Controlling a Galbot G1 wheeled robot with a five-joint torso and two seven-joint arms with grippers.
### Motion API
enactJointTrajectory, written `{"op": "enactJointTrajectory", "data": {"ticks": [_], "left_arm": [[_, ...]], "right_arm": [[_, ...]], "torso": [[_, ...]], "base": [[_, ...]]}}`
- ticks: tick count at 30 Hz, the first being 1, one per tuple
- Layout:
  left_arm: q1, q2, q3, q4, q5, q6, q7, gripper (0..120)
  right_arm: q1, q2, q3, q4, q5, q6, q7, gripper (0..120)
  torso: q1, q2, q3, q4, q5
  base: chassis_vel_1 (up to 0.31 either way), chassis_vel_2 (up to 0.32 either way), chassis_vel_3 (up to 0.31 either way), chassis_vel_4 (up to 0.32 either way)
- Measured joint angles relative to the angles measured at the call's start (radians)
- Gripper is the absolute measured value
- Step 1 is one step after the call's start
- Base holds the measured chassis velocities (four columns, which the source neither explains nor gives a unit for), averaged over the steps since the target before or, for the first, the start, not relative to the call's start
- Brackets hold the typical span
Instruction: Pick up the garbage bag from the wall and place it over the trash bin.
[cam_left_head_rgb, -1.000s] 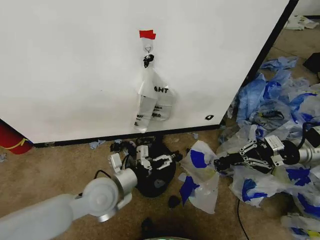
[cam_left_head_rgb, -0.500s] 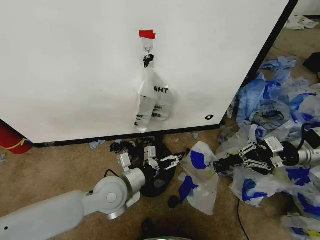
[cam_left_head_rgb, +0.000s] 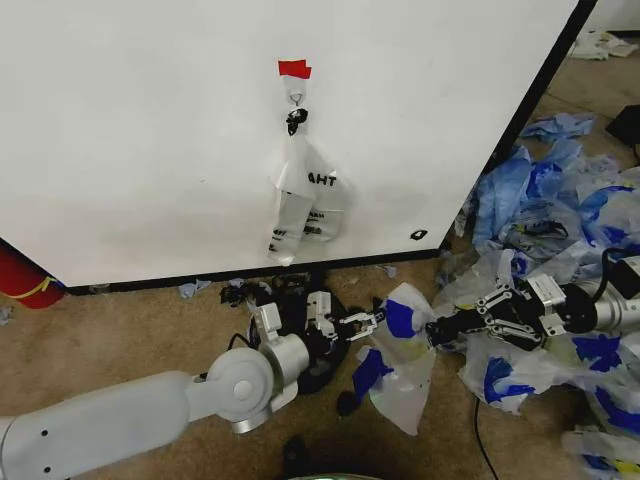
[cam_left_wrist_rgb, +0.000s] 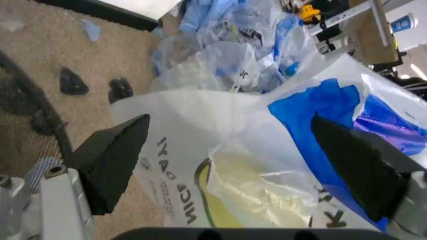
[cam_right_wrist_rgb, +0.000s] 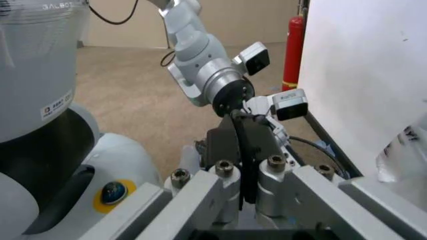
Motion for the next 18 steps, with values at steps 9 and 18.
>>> {"op": "enactJointTrajectory", "data": {"ticks": [9,18], "left_arm": [[-0.043,-0.033,0.016,0.001,-0.025,-0.010,-0.010,96],[-0.068,-0.041,0.035,-0.022,-0.035,-0.011,-0.022,95]], "right_arm": [[-0.001,0.007,-0.001,-0.008,-0.003,0.002,0.002,0],[-0.007,0.006,-0.001,-0.006,-0.004,0.002,0.007,0]], "torso": [[0.000,0.000,0.000,-0.0001,0.0000],[0.000,0.000,0.000,-0.0001,0.0000]], "base": [[0.000,0.000,0.000,0.000],[0.000,0.000,0.000,0.000]]}}
